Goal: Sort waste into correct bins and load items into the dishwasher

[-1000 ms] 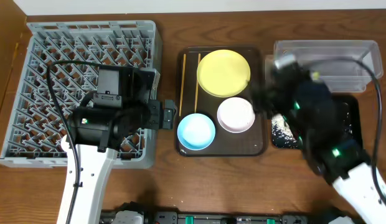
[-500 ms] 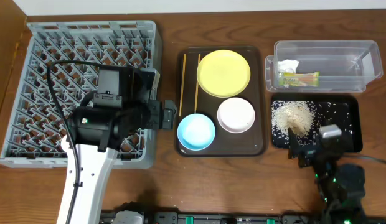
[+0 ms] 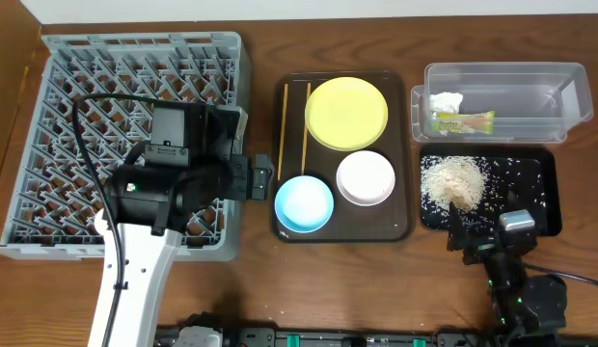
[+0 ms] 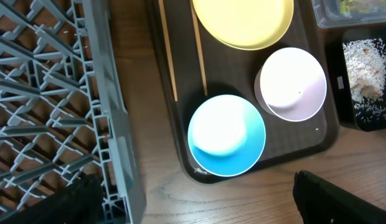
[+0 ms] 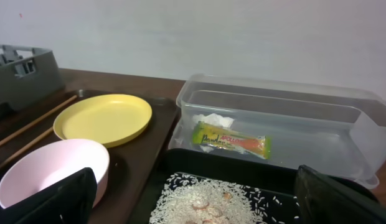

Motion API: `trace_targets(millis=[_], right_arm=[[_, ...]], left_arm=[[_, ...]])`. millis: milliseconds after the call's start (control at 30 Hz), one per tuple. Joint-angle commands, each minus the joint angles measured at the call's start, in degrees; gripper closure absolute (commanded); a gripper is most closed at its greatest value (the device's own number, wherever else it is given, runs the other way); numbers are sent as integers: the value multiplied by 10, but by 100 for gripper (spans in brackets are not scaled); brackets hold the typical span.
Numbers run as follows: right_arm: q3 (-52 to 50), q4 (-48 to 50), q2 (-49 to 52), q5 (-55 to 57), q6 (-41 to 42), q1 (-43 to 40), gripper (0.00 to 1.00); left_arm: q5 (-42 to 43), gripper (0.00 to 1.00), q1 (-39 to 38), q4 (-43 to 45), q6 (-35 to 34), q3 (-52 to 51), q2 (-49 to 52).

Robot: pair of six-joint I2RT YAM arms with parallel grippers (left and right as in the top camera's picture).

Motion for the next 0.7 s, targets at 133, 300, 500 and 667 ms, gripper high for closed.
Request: trace_targets(millis=[133,300,500,667], right_arm=[[-1,-2,-4,8,4,-2,1],[-1,-2,-4,8,4,-2,1],[-1,-2,-4,8,4,-2,1],[-1,-2,-4,8,4,-2,1]], left_arm=[[-2,2,-1,-2,10,5,0],[-2,2,-1,-2,10,5,0],[17,2,-1,6,3,5,0],[155,2,-2,67,-10,5,1]])
